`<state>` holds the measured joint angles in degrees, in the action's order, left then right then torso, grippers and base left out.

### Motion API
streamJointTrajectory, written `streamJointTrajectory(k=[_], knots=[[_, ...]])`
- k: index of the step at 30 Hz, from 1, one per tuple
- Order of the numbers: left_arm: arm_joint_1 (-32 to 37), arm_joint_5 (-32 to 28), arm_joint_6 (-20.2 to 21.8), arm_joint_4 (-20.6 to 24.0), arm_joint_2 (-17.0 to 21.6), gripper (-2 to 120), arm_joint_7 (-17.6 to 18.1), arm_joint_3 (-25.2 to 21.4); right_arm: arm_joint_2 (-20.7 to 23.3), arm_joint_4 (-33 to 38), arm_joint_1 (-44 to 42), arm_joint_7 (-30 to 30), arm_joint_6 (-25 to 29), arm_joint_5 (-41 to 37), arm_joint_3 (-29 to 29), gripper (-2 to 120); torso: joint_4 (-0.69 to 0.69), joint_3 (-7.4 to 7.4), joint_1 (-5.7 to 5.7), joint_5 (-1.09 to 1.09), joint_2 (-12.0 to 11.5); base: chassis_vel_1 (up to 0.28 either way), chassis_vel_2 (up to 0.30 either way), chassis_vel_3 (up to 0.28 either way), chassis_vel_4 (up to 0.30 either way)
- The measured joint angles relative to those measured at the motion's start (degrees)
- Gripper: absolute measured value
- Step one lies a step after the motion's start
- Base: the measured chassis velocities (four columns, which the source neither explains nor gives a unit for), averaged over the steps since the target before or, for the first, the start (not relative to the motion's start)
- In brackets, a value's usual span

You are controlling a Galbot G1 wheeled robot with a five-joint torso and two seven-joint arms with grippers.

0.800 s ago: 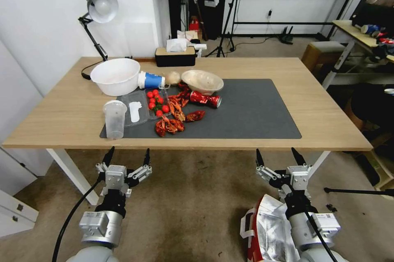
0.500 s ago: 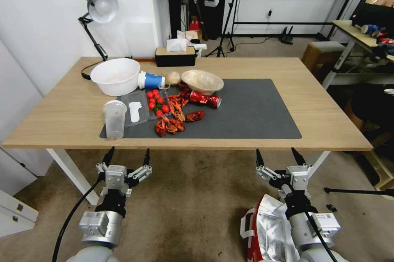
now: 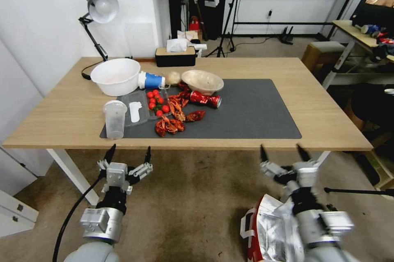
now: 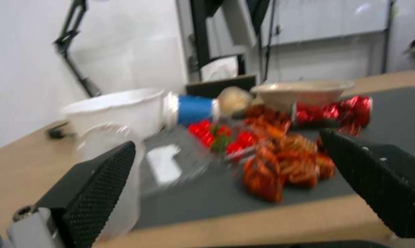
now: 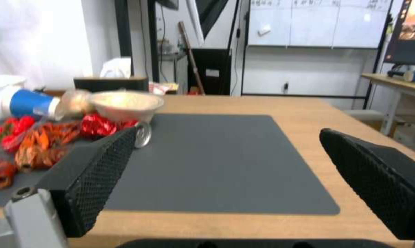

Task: Pick up the food delivery bag from the floor and place it on the table.

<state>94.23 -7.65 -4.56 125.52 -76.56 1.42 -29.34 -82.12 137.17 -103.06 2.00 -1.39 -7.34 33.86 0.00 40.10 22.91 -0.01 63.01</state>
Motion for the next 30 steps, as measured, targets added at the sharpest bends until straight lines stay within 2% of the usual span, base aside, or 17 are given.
streamJointTrajectory(k=[1, 3, 4, 11, 21, 30], knots=[[0.0, 0.0, 0.0, 0.0, 0.0, 100, 0.0, 0.0, 0.0, 0.0, 0.0, 0.0, 0.0, 0.0, 0.0, 100, 0.0, 0.0, 0.0, 0.0, 0.0, 0.0, 0.0, 0.0, 0.0], [-2.85, -3.2, -2.02, -2.54, 3.23, 100, 0.29, 1.02, 0.01, 0.0, 0.01, 0.19, -0.11, -0.13, -0.08, 100, -0.05, 0.01, 0.02, 0.0, 0.0, 0.0, 0.0, 0.0, 0.0], [-3.08, -3.83, -2.95, -3.35, 3.57, 100, -0.02, 1.23, 0.02, 0.0, 0.05, 0.21, -0.14, -0.14, -0.09, 100, 0.01, 0.02, 0.02, 0.0, 0.0, 0.0, 0.0, 0.0, 0.0], [-3.25, -4.58, -6.14, -5.03, 3.78, 100, -0.7, 0.94, -0.3, -0.37, 0.13, 0.19, -0.13, -0.15, -0.27, 100, 0.01, 0.01, 0.01, 0.01, 0.0, 0.0, 0.0, 0.0, 0.0], [-2.53, -4.28, -6.41, -4.47, 3.58, 100, -0.77, 0.91, -0.54, -0.48, 0.56, -0.01, 0.08, -0.77, -0.65, 100, 0.01, -0.15, -0.13, 0.01, -0.3, 0.0, 0.0, 0.0, 0.0], [-1.86, -3.96, -7.04, -4.07, 3.52, 100, -0.85, 0.86, -0.83, -0.05, 0.17, -0.38, 0.3, -0.73, -0.66, 100, 0.01, -1.45, -1.24, 0.01, -2.74, 0.0, 0.0, 0.0, 0.0]])
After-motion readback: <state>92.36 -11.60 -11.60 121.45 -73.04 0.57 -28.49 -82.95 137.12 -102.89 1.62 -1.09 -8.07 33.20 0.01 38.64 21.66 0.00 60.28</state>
